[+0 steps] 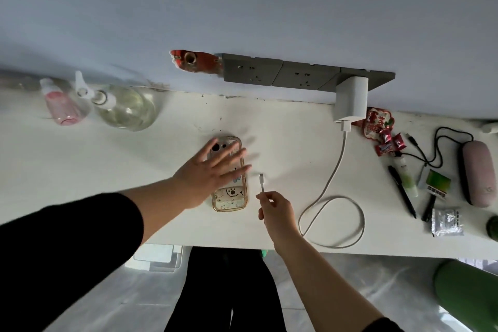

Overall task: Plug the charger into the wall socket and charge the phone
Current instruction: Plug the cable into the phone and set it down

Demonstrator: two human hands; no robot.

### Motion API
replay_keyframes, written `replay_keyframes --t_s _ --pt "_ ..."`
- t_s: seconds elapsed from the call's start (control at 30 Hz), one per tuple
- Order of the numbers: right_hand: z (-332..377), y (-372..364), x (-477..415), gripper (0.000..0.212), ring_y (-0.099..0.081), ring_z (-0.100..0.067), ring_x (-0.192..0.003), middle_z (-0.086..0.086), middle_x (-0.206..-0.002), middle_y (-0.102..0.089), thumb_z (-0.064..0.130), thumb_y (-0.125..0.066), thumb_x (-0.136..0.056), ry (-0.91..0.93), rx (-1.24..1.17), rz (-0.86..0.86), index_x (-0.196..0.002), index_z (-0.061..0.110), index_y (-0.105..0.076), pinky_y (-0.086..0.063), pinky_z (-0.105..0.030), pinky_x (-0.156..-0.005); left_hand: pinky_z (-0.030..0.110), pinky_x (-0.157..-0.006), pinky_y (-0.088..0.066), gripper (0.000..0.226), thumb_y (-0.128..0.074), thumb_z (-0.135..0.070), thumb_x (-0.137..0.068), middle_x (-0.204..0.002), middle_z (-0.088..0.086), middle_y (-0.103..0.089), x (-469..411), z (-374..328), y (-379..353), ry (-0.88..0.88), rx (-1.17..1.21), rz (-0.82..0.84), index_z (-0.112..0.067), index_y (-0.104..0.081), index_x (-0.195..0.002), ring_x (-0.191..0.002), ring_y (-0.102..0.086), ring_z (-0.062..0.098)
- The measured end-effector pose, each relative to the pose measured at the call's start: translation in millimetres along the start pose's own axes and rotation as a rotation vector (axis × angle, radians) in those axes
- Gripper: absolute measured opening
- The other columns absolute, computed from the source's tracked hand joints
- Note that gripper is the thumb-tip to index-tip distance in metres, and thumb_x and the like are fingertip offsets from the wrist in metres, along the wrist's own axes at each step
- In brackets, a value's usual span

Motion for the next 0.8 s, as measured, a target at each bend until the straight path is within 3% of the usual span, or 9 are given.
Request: replay_keyframes --t_s 0.13,0.27,0.37,0.57,0.67,0.8 --pt "-2.8 2.5 -5.8 0.019 -0.038 -0.01 -0.041 0.002 -0.052 -0.056 0.025 -0.052 -0.093 0.003 -0.015 -0.014 -0.093 0.014 -0.067 -0.03 -0.025 -0.046 0.06 -0.112 0.009 0.089 -0.047 -0.027 -0.093 -0.16 0.01 0.019 -31.0 -2.5 -3.9 -0.285 -0.371 0.078 -0.024 0.023 -0.147 -0.147 0.016 0.031" --pt "-1.0 7.8 -11.0 0.017 -0.045 -0.013 -0.044 0.001 -0.058 -0.061 0.023 -0.055 -0.092 0.011 -0.054 -0.04 -0.09 0.013 -0.068 -0.038 -0.027 -0.047 0.055 -0.117 -0.007 0.081 -0.046 -0.026 -0.096 -0.161 0.01 0.014 -32.3 -6.4 -9.2 -0.289 -0.337 0.113 -0.023 0.015 -0.15 -0.148 0.002 0.031" --pt "2.7 10.0 -10.8 0.016 -0.05 -0.014 -0.05 0.002 -0.062 -0.063 0.02 -0.057 -0.091 0.006 -0.071 -0.022 -0.083 0.013 -0.069 -0.043 -0.029 -0.053 0.049 -0.113 -0.023 0.077 -0.049 -0.023 -0.091 -0.161 0.007 0.0 -30.6 -6.8 -2.8 -0.259 -0.298 0.095 -0.022 0.001 -0.15 -0.145 -0.014 0.031" --pt "22.7 28.9 8.5 0.023 -0.037 -0.017 -0.051 0.004 -0.055 -0.061 0.03 -0.055 -0.093 0.07 -0.11 -0.011 -0.077 0.025 -0.072 -0.031 -0.03 -0.051 0.043 -0.1 -0.031 0.075 -0.057 -0.024 -0.072 -0.143 0.004 -0.037 -25.7 -9.1 22.1 0.019 0.064 0.094 -0.021 -0.029 -0.141 -0.128 -0.038 0.029" --pt "38.8 45.2 29.9 0.018 -0.035 -0.013 -0.043 0.002 -0.051 -0.061 0.031 -0.058 -0.092 0.127 -0.165 0.039 -0.08 0.03 -0.071 -0.029 -0.024 -0.043 0.036 -0.085 -0.044 0.073 -0.067 -0.028 -0.054 -0.108 0.001 -0.065 -1.4 -15.4 41.3 0.177 0.257 -0.071 -0.018 -0.056 -0.125 -0.102 -0.06 0.028" --pt "53.2 71.5 63.9 0.018 -0.044 -0.012 -0.046 -0.002 -0.06 -0.066 0.027 -0.059 -0.092 0.22 -0.16 0.154 -0.089 0.021 -0.075 -0.037 -0.02 -0.045 0.038 -0.09 -0.039 0.078 -0.065 -0.04 -0.051 -0.106 -0.001 -0.062 24.4 -23.9 65.4 0.388 0.444 -0.126 -0.021 -0.047 -0.125 -0.108 -0.056 0.026"
Point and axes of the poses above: each hand's wrist, its own x-axis away from the middle knuckle, its own y-axis out of the back of the hand, z = x × y, the point moved 2 cm from there along -x, towards the middle knuckle
